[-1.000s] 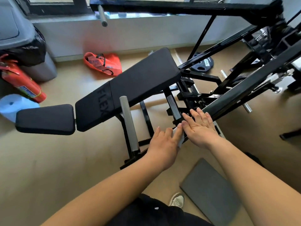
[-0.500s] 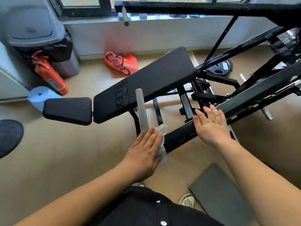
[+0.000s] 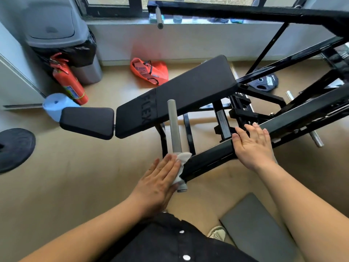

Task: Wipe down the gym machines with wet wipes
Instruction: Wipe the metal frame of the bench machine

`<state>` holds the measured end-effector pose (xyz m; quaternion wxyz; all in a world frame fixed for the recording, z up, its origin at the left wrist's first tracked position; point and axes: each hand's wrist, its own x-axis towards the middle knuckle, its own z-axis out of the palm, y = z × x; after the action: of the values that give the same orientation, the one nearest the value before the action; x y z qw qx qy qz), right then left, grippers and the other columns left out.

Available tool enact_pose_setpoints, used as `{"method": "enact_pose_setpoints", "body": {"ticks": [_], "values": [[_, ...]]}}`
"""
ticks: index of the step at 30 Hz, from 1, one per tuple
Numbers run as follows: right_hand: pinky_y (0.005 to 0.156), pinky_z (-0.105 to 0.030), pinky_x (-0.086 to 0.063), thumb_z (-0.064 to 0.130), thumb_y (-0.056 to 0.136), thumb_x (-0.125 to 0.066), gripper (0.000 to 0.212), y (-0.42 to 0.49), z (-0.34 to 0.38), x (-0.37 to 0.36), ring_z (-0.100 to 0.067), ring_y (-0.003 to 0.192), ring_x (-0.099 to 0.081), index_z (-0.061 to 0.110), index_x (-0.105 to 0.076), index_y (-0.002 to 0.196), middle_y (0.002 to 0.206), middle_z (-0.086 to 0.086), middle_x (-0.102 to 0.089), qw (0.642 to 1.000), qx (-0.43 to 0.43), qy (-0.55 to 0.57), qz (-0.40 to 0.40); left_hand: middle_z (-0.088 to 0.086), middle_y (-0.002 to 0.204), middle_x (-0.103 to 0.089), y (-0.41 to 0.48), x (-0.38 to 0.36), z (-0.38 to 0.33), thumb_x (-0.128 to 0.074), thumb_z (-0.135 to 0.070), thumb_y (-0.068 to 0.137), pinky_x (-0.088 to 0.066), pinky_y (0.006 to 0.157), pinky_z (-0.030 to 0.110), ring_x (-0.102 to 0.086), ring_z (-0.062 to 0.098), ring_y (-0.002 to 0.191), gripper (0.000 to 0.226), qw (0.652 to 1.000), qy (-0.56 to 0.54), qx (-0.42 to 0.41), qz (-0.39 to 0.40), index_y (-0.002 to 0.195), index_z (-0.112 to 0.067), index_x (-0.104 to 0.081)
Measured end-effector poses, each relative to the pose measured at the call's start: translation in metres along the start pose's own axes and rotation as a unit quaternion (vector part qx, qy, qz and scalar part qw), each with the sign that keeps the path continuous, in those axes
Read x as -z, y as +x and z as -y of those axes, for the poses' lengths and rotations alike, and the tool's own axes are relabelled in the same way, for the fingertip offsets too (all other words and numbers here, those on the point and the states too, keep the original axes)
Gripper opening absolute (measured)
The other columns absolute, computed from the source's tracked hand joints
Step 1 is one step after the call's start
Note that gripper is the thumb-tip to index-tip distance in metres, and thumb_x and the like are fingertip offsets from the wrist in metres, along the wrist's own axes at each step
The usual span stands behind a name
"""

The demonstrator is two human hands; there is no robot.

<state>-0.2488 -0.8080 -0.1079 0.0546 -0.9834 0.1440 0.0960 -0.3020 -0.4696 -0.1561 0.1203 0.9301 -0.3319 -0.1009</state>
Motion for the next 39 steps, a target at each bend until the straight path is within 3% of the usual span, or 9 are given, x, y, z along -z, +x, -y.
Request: {"method": "enact_pose_setpoints", "body": {"ticks": [3, 7, 11, 14, 16, 19, 25, 33, 39], "values": [[0.127, -0.041, 0.012, 0.056, 0.106, -0.010, 0.063, -0.002, 0.001, 0.000, -0.017, 0.158, 0.004, 0.032, -0.029, 0.161, 0.170, -0.001, -0.016, 1.000, -0.005, -0.003, -0.010, -0.003, 0.166, 0.026, 0.033, 0.014, -0.022, -0.006, -0.053, 0.109, 0.014, 0.127, 0.039, 0.032, 0.013, 0.151, 0.064, 1.000, 0.011, -0.011, 0.012, 0.161, -0.022, 0.014], [0.127, -0.039, 0.014, 0.058, 0.105, -0.006, 0.066, -0.003, 0.000, 0.002, -0.016, 0.159, 0.008, 0.030, -0.021, 0.164, 0.172, 0.001, -0.011, 1.000, 0.007, 0.003, 0.005, 0.000, 0.164, 0.034, 0.046, 0.019, -0.042, -0.014, -0.042, 0.111, 0.014, 0.126, 0.041, 0.036, 0.018, 0.149, 0.065, 0.998, 0.032, -0.014, 0.048, 0.157, -0.024, 0.029], [0.127, -0.036, 0.010, 0.057, 0.103, -0.008, 0.070, -0.001, -0.006, 0.007, -0.011, 0.159, 0.002, 0.027, -0.025, 0.163, 0.172, 0.007, -0.016, 0.997, 0.033, 0.062, 0.008, 0.005, 0.170, 0.011, 0.070, 0.026, -0.052, -0.039, -0.032, 0.108, 0.002, 0.129, 0.046, 0.008, 0.031, 0.158, 0.083, 0.997, 0.045, -0.036, 0.054, 0.157, -0.029, 0.027], [0.129, -0.034, -0.003, 0.052, 0.097, -0.017, 0.071, 0.001, -0.020, 0.016, -0.006, 0.157, -0.013, 0.025, -0.037, 0.160, 0.167, 0.009, -0.030, 0.987, 0.053, 0.154, -0.003, 0.008, 0.157, -0.017, 0.124, 0.028, -0.084, -0.054, -0.032, 0.102, -0.034, 0.115, 0.044, -0.039, 0.034, 0.131, 0.092, 0.998, 0.034, -0.048, 0.035, 0.159, -0.029, 0.018], [0.128, -0.037, -0.018, 0.048, 0.097, -0.028, 0.066, 0.000, -0.034, 0.022, -0.007, 0.153, -0.027, 0.024, -0.046, 0.155, 0.164, 0.007, -0.038, 0.975, 0.049, 0.216, -0.032, 0.012, 0.149, -0.024, 0.167, 0.023, -0.109, -0.052, -0.033, 0.102, -0.042, 0.099, 0.042, -0.046, 0.031, 0.113, 0.089, 0.998, 0.027, -0.056, 0.027, 0.159, -0.028, 0.017], [0.126, -0.041, -0.026, 0.044, 0.100, -0.033, 0.061, 0.007, -0.062, 0.026, -0.016, 0.152, -0.034, 0.016, -0.054, 0.149, 0.161, -0.002, -0.043, 0.979, 0.039, 0.170, -0.106, 0.012, 0.147, -0.028, 0.216, 0.017, -0.135, -0.051, -0.033, 0.102, -0.045, 0.096, 0.042, -0.046, 0.030, 0.109, 0.088, 0.998, 0.012, -0.038, 0.038, 0.157, -0.032, 0.018], [0.130, -0.039, 0.001, 0.045, 0.106, -0.023, 0.060, 0.041, -0.147, 0.039, -0.017, 0.159, -0.010, 0.023, -0.037, 0.159, 0.170, 0.003, -0.024, 0.994, 0.051, 0.060, -0.070, 0.009, 0.155, -0.018, 0.194, 0.019, -0.144, -0.057, -0.027, 0.100, -0.028, 0.117, 0.041, -0.035, 0.029, 0.129, 0.097, 0.997, 0.067, 0.001, 0.031, 0.155, -0.028, 0.023], [0.127, -0.027, -0.013, 0.025, 0.107, -0.048, 0.034, 0.070, -0.191, 0.074, 0.000, 0.142, -0.042, 0.030, -0.068, 0.135, 0.142, 0.016, -0.061, 0.935, 0.081, 0.344, -0.006, 0.012, 0.141, -0.048, 0.331, 0.018, -0.231, -0.051, -0.040, 0.103, -0.027, 0.119, 0.048, -0.048, 0.032, 0.127, 0.084, 0.991, 0.097, 0.069, 0.051, 0.161, -0.014, 0.004], [0.121, -0.041, -0.035, 0.033, 0.101, -0.050, 0.039, 0.094, -0.222, 0.059, -0.021, 0.139, -0.051, 0.017, -0.072, 0.129, 0.142, -0.005, -0.063, 0.958, 0.171, 0.192, -0.130, 0.009, 0.156, -0.030, 0.337, 0.020, -0.246, -0.057, -0.024, 0.096, -0.013, 0.128, 0.047, -0.034, 0.029, 0.143, 0.093, 0.995, 0.088, 0.052, 0.003, 0.161, -0.011, 0.008]]}}
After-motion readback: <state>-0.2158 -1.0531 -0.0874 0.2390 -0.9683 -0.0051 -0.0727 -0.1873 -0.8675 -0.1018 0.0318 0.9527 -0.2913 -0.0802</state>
